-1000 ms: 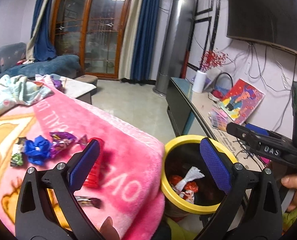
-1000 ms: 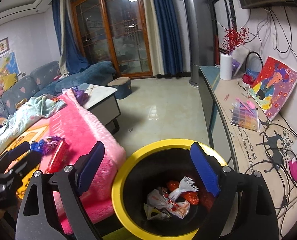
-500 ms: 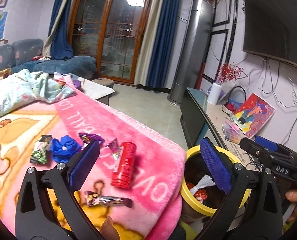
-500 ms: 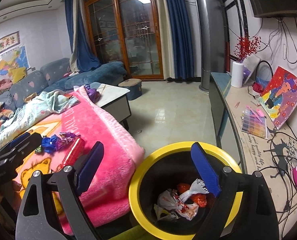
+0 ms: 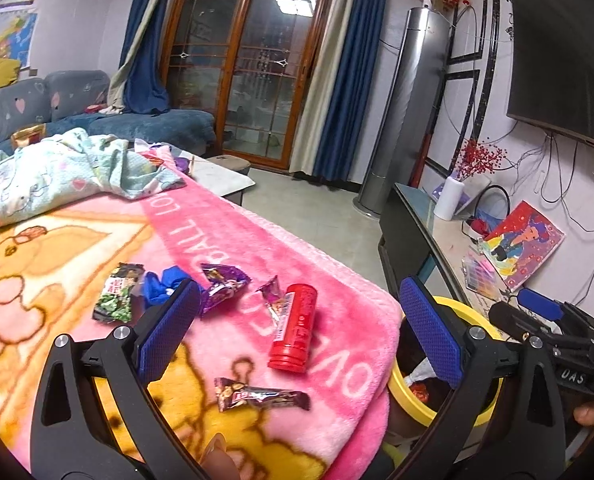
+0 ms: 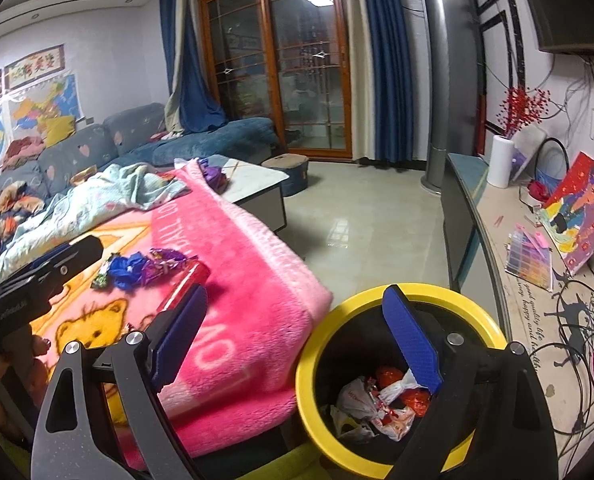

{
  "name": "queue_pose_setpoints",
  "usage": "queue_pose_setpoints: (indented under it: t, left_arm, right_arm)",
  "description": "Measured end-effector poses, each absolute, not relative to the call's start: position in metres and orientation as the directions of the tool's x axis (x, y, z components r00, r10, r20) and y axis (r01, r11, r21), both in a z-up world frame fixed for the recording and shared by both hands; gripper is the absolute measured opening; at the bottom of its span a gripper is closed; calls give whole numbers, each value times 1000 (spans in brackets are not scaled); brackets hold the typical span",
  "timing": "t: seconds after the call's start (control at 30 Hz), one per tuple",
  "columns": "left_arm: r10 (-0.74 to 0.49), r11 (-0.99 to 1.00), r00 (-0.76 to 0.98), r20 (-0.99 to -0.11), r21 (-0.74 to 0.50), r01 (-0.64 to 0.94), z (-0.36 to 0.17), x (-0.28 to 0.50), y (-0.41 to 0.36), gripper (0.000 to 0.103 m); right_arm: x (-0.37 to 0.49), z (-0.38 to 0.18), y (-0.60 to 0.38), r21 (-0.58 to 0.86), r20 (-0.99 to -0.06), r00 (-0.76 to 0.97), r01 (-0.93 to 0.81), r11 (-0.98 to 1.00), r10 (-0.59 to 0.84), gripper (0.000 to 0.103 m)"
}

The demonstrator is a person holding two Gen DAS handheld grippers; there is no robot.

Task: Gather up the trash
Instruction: 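Move both open tools back over the remaining wrappers on the blanket, then grasp the green pea packet with the left tool while the right tool grasps the purple wrapper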

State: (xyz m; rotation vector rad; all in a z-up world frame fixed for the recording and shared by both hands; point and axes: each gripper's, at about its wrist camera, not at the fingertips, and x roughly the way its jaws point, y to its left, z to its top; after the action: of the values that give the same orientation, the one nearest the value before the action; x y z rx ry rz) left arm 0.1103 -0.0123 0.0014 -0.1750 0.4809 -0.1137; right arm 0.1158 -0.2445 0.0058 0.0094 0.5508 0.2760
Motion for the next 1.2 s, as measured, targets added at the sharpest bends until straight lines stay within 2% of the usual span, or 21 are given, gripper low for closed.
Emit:
queue_pose_setpoints:
  t: [0.7,1.2]
  left_arm:
    - [-58,978,886,-460,-204,-42,-1,103,34,92]
    - [27,951,881,-472,-259,-168,-10,103,91,92]
  right_arm:
    - [109,-3,-186,50,-542,764,-386,921,350,87]
    - [110,-17,-132,55,-574,702,-482,875,422,87]
